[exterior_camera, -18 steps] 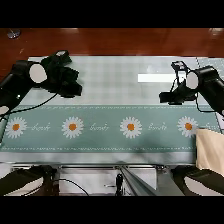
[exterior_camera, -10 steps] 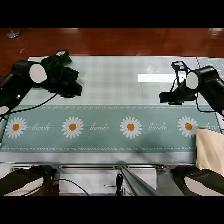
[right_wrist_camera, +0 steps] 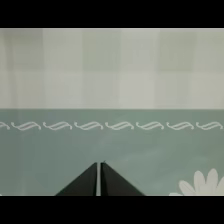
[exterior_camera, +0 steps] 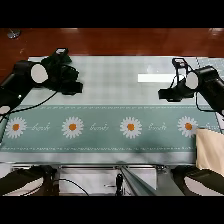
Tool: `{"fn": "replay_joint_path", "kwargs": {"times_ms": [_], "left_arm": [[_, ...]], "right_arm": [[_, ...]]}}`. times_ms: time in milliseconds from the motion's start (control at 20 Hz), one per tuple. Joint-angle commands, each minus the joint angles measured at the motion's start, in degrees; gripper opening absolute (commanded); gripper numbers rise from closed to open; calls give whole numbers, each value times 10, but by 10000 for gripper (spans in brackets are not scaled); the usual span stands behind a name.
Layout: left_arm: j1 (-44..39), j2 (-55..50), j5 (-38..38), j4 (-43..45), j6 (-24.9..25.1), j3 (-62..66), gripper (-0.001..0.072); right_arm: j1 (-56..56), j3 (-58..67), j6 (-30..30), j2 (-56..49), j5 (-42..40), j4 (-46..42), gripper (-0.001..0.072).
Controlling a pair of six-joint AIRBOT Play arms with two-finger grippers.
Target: Fold the shirts.
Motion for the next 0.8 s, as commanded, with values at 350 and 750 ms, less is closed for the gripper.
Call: {"fn": "replay_joint_path", "kwargs": {"times_ms": [350, 750], "left_arm": [[146, -62, 335, 235, -28, 46, 699], [205, -292, 206, 216, -28, 205, 698]], "right_arm": [[1, 0, 28, 0, -24, -63, 624], [1, 0, 32, 0, 2, -2, 623]]}}
